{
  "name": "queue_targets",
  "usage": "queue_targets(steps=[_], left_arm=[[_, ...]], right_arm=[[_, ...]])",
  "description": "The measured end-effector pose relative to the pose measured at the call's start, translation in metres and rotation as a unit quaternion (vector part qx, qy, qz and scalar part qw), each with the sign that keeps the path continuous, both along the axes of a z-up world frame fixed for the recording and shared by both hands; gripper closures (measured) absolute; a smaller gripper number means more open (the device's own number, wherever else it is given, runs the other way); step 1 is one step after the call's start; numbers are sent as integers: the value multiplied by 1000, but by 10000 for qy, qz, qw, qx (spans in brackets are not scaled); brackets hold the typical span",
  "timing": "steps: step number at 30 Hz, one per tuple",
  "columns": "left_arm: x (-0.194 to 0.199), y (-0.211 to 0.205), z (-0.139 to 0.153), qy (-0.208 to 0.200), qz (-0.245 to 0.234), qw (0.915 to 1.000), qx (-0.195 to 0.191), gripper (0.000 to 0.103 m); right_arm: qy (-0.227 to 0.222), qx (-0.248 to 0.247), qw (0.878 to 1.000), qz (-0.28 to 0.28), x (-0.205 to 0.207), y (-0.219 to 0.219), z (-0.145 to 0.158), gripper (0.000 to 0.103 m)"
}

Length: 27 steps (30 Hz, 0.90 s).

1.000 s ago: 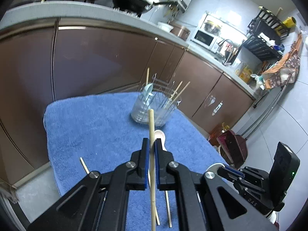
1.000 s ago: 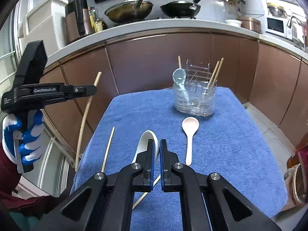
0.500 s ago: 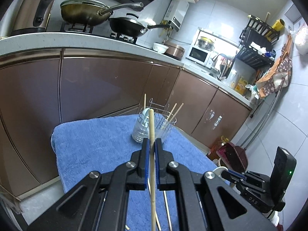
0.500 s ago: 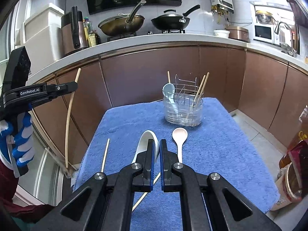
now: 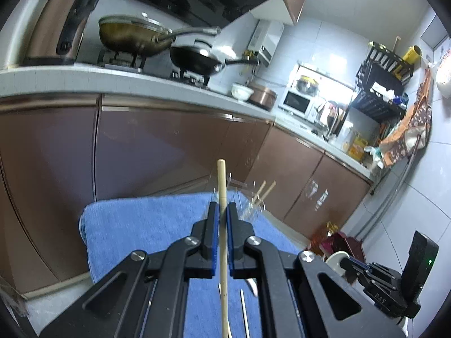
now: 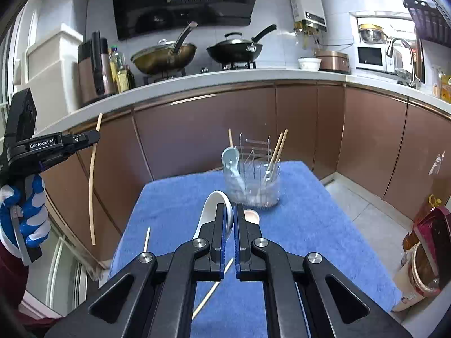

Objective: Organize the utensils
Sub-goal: 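Lift the white spoon and chopstick and carry both over the holder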

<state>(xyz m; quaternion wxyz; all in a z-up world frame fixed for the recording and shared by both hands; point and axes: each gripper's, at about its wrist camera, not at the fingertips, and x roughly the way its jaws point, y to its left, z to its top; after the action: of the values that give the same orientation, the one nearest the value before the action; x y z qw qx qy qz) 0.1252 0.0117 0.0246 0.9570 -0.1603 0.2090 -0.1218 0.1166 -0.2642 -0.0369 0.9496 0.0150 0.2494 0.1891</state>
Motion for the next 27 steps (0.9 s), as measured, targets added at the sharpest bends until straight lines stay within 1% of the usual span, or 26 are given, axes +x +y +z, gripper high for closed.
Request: queue_targets(steps=[4,7,9,12,13,16,18,22,27], left_arm=[[12,2,17,-298,57,9995,-97,98],[21,-4,27,-534,128,9985,-42,98],[31,-6,33,-663,159,9976,-90,98],[47,-6,40,-747,159,9964,-366,98],[52,-7,42,-776,178,9960,-398,98],[73,-16,46,-925,338,9946,-331,98],[85,-22,47,-933,343,9944,-350,98],[115,-37,50,-1085,433,9927,-282,98],[154,-59,44,-1166,416,9922,-169,98]], right_arm=[[-208,-48,9997,-108,10,0,13,98],[-404,61,9989,-218,20,-4,26,98],[-535,62,9980,-330,28,-6,33,98],[-725,14,9956,-586,42,-11,42,98],[-792,4,9944,-700,48,-13,46,98],[-1035,43,9899,-973,63,-21,60,98],[-1129,89,9878,-1069,76,-26,67,98],[-1220,73,9851,-1206,102,-29,71,98],[-1213,50,9852,-1213,140,-20,60,98]])
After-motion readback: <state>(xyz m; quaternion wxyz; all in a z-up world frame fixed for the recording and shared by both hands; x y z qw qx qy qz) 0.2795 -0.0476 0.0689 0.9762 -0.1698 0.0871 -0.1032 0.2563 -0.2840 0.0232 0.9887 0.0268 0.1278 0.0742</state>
